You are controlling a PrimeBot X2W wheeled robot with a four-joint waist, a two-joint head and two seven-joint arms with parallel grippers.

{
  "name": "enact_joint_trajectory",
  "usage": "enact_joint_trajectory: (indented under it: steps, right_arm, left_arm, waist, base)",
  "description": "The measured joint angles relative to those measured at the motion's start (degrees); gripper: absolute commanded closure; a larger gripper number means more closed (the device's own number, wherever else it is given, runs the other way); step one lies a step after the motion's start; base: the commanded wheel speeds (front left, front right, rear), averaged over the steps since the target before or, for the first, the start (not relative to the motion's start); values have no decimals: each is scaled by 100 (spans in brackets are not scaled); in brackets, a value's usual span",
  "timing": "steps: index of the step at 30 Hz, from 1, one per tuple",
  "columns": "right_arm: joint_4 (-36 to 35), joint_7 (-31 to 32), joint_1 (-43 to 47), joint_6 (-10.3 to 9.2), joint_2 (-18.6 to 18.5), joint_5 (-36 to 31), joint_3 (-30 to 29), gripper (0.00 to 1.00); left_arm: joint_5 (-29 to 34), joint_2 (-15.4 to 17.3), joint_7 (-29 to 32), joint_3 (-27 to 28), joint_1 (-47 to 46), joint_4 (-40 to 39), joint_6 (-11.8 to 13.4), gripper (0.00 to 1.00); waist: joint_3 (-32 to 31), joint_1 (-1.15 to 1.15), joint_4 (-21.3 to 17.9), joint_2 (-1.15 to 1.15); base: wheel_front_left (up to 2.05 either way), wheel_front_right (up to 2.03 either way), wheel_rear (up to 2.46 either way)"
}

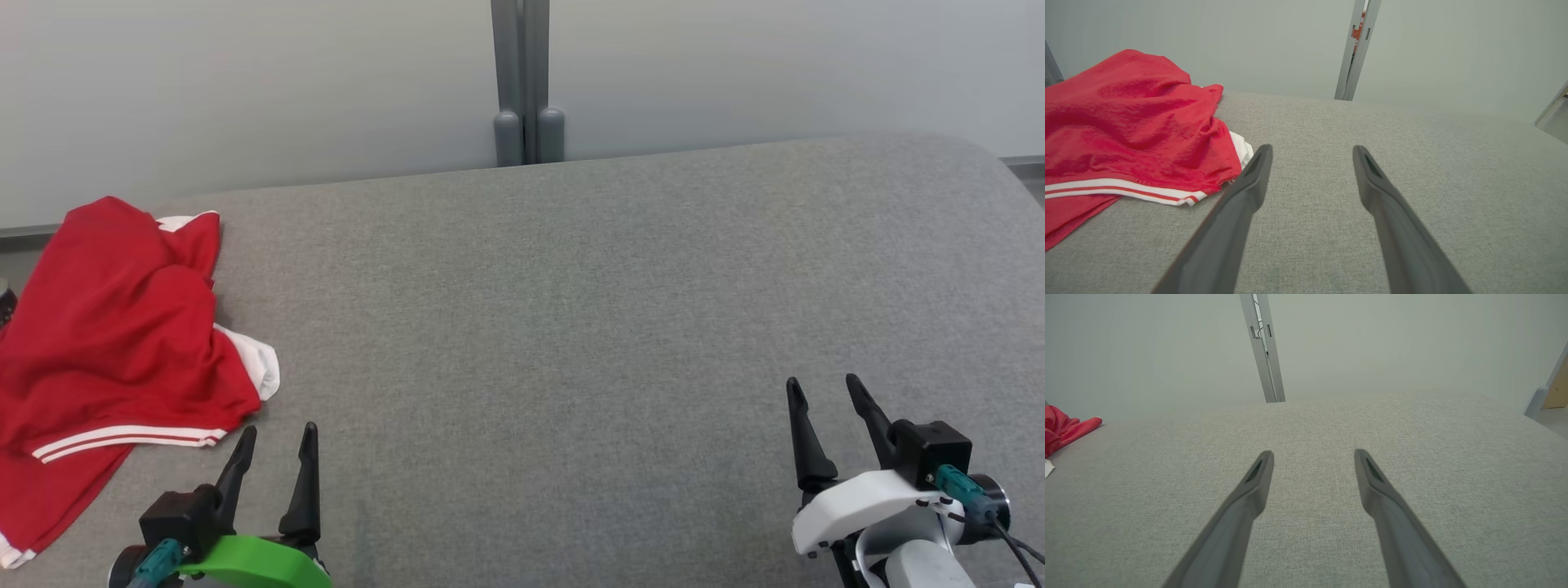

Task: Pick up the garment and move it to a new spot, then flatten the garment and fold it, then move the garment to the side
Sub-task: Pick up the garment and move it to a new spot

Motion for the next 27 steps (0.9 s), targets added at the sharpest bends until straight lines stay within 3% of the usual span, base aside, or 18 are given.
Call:
enact_joint_trajectory:
  steps: [8, 21, 27]
  right_arm:
    - [-18, 0, 125, 0, 36, -32, 13, 0]
    - [149, 0, 75, 0, 91, 90, 597, 0]
    - [183, 0, 42, 1, 101, 97, 740, 0]
  left_arm:
    - [7, 15, -1, -87, -89, 85, 0, 0]
    - [10, 145, -4, 277, 228, 127, 0, 0]
    - [20, 134, -4, 366, 288, 78, 0, 0]
  waist:
    - [-30, 0, 426, 0]
    - [-147, 0, 1858, 0]
    - [-191, 0, 2281, 0]
  base:
    - [0, 0, 0]
    - [0, 0, 0]
    - [0, 0, 0]
